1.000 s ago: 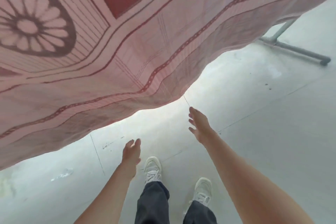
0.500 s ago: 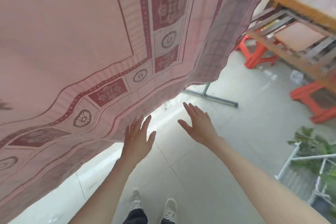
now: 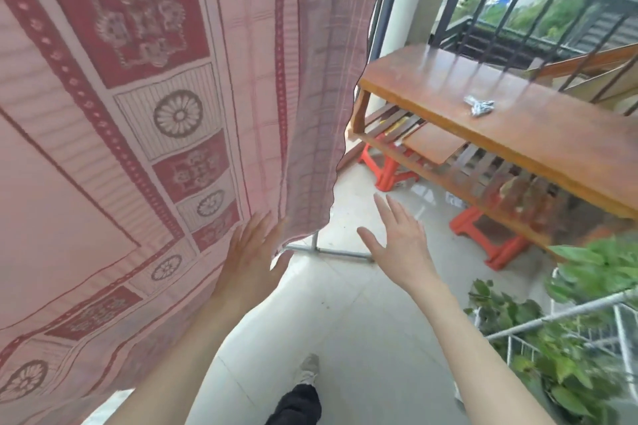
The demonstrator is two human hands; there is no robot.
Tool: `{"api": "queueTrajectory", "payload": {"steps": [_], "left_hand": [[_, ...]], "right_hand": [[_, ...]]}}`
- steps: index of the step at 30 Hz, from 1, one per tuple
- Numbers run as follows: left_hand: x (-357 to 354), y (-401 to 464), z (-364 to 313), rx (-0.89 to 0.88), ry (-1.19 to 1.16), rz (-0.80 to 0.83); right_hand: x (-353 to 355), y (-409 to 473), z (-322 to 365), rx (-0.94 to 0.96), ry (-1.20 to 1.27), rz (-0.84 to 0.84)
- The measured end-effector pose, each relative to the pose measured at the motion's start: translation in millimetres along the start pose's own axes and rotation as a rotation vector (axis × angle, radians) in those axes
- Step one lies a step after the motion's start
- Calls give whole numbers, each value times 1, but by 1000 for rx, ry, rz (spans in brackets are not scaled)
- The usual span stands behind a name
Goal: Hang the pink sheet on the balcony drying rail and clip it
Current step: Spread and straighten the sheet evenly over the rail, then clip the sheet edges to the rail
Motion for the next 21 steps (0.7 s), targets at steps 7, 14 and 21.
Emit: {"api": "queueTrajectory", "payload": {"steps": [7,14,21], "left_hand": [[-46,136,-60,-176,-61,72],[-95,274,-145,-332,-15,233],[-159,392,-217,-364,-6,327]], "right_hand": [[13,89,-80,-223,70,27],[55,172,-171,-351,75,-20],[76,260,-288,-448,109,28]]}}
Point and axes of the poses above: each hand's wrist, its own y-axis towards the middle knuckle, its own x-axis out of the back of the hand, z = x × y, the point moved 5 cm from there along y, towards the middle knuckle, and after that the axes turned 1 degree about -x, right-handed, at the moved point
